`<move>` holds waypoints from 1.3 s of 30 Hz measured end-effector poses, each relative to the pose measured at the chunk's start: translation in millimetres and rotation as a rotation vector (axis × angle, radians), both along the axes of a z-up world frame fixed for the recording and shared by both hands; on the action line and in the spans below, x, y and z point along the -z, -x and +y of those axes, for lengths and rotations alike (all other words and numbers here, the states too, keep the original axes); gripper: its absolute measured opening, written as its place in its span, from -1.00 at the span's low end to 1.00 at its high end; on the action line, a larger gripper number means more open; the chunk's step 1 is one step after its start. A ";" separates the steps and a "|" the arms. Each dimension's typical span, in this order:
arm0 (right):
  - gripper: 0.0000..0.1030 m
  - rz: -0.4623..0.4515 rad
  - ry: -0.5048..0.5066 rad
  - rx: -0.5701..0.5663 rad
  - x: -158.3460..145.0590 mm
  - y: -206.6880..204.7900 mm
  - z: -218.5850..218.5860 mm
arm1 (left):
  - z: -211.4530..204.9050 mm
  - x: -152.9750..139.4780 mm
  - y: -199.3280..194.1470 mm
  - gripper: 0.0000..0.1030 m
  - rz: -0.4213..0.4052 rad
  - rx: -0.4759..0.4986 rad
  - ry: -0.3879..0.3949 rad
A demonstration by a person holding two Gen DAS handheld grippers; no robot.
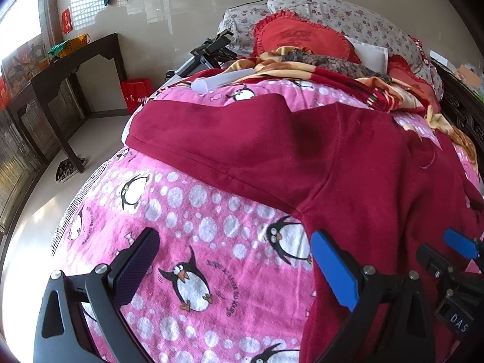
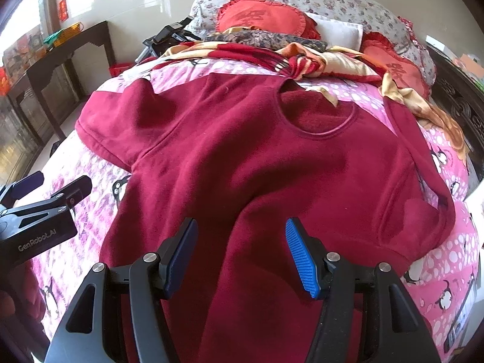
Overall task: Fold small clothes
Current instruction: 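Grasp the sweatshirt sleeve with the left tool and lift it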
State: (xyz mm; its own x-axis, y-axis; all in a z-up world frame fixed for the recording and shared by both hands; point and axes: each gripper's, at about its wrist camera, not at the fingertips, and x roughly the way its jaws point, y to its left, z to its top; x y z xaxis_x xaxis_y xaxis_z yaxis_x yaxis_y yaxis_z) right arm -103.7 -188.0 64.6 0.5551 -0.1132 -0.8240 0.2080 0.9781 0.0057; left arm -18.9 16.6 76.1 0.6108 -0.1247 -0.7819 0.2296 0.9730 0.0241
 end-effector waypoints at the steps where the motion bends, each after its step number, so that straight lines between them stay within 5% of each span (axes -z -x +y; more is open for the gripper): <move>1: -0.29 0.001 -0.005 -0.002 0.3 -0.6 0.9 | 3.3 -0.3 -3.8 0.98 0.005 -0.004 0.009; 14: -0.29 -0.003 -0.025 -0.041 -2.4 -9.5 6.8 | 87.2 1.3 -101.8 0.87 0.088 -0.178 0.166; 20: -0.29 0.018 -0.033 -0.056 1.0 -12.3 7.6 | 128.0 20.7 -165.1 0.83 0.119 -0.343 0.234; 24: -0.29 0.037 -0.052 -0.048 3.3 -15.8 3.0 | 145.1 38.7 -196.5 0.51 0.175 -0.408 0.291; 29: -0.29 0.050 -0.056 -0.038 4.7 -22.0 -2.1 | 148.0 59.6 -223.0 0.33 0.214 -0.434 0.345; 31: -0.29 0.055 -0.058 -0.036 6.0 -24.4 -3.2 | 146.3 60.4 -227.9 -0.28 0.206 -0.426 0.330; 34: -0.29 0.065 -0.061 -0.034 9.7 -26.2 -5.5 | 150.2 56.2 -229.8 -0.79 0.228 -0.416 0.371; 39: -0.29 0.058 -0.066 -0.006 12.2 -25.7 -17.0 | 141.0 3.6 -198.9 -0.81 0.140 -0.326 0.442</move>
State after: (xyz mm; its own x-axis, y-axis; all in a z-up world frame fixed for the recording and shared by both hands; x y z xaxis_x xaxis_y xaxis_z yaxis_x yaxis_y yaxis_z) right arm -78.0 -204.9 52.4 0.5067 -0.0544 -0.8604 0.2039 0.9772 0.0583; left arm 180.0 157.6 72.5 0.5667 -0.2809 -0.7745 -0.1127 0.9048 -0.4107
